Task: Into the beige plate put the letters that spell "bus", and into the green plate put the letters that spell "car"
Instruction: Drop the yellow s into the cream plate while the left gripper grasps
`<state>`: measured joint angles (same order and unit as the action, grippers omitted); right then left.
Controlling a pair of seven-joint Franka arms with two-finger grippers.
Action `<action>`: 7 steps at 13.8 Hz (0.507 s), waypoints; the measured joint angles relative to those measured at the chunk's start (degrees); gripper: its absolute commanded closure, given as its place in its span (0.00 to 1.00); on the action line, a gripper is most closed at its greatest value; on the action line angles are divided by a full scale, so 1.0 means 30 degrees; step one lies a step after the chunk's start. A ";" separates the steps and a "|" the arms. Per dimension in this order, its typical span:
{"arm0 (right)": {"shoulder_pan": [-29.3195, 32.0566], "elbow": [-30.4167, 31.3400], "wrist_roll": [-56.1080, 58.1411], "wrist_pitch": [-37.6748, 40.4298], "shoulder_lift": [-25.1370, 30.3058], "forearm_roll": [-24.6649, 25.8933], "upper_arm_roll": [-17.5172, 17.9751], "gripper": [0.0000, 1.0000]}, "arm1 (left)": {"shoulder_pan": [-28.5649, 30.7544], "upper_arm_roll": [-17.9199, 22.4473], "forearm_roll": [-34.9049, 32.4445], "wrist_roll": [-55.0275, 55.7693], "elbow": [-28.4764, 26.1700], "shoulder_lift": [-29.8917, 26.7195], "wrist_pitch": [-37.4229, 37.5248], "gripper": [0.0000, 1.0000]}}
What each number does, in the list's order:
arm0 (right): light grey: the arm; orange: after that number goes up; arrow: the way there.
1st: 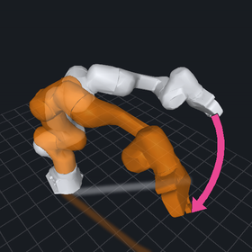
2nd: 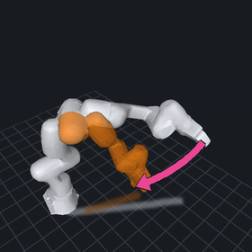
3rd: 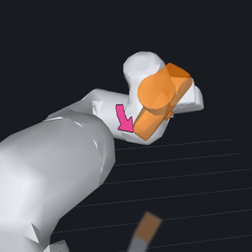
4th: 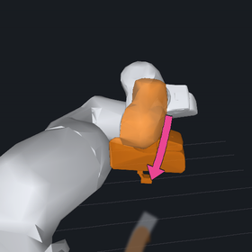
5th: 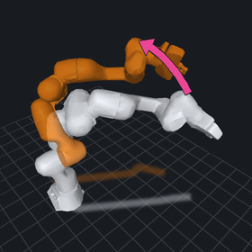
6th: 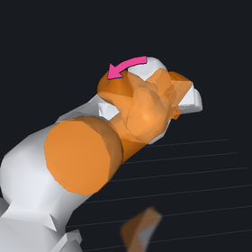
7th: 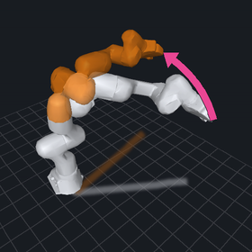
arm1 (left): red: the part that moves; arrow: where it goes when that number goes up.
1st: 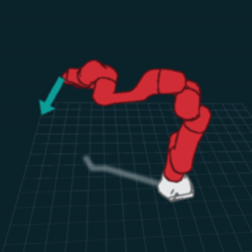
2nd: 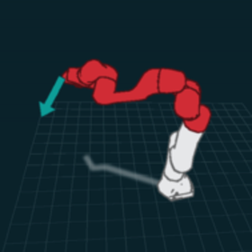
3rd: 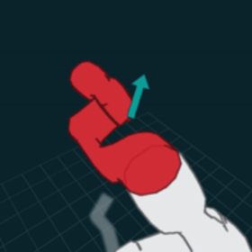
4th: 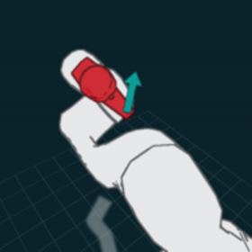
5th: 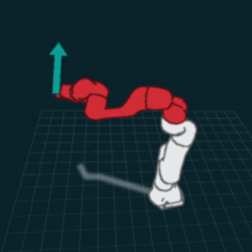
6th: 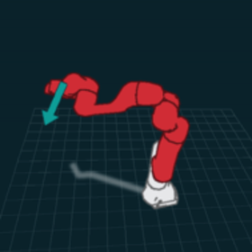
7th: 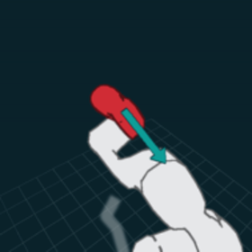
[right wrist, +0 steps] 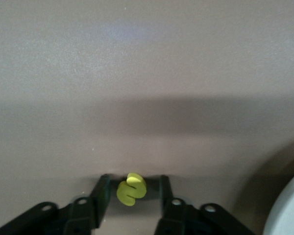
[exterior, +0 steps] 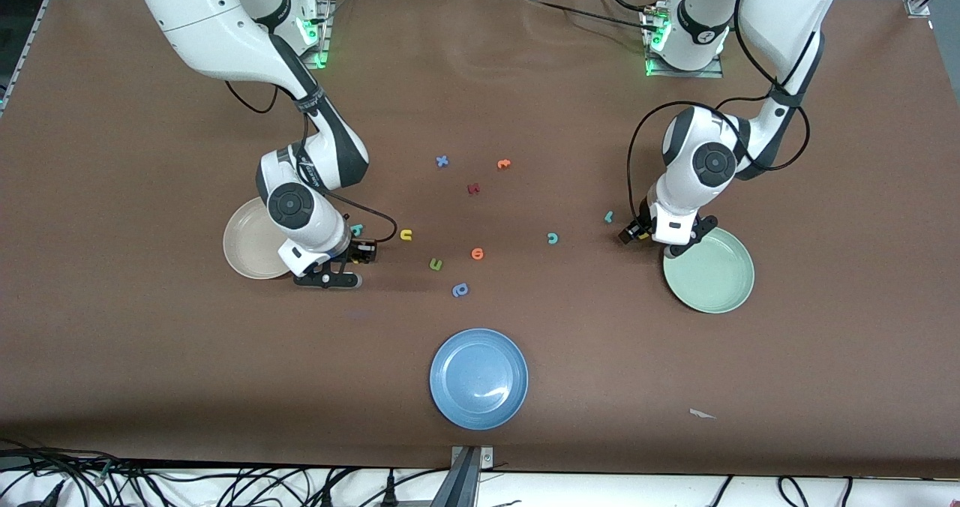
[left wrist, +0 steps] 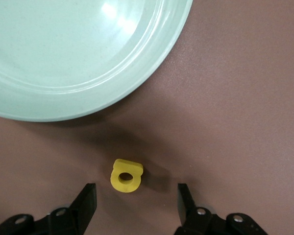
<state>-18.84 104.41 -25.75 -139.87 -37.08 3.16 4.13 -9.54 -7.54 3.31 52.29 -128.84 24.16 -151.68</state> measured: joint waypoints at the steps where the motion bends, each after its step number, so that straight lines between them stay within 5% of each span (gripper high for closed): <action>1: -0.0028 -0.0003 -0.0016 -0.0002 -0.0031 0.0001 -0.0001 0.83 | 0.0000 0.0001 0.0000 0.0000 -0.0001 0.0010 0.0000 0.26; 3: -0.0026 -0.0031 -0.0015 0.0004 0.0005 0.0003 -0.0013 0.92 | 0.0000 0.0001 0.0000 0.0000 -0.0011 0.0067 -0.0014 0.26; 7: -0.0037 -0.0169 -0.0004 -0.0013 0.0066 0.0004 -0.0011 0.92 | 0.0000 0.0007 0.0000 -0.0001 -0.0019 0.0350 -0.0460 0.28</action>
<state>-18.95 103.91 -25.76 -139.91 -36.88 3.17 4.10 -9.54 -7.52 3.31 52.29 -128.90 25.21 -153.06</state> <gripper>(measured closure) 0.731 0.260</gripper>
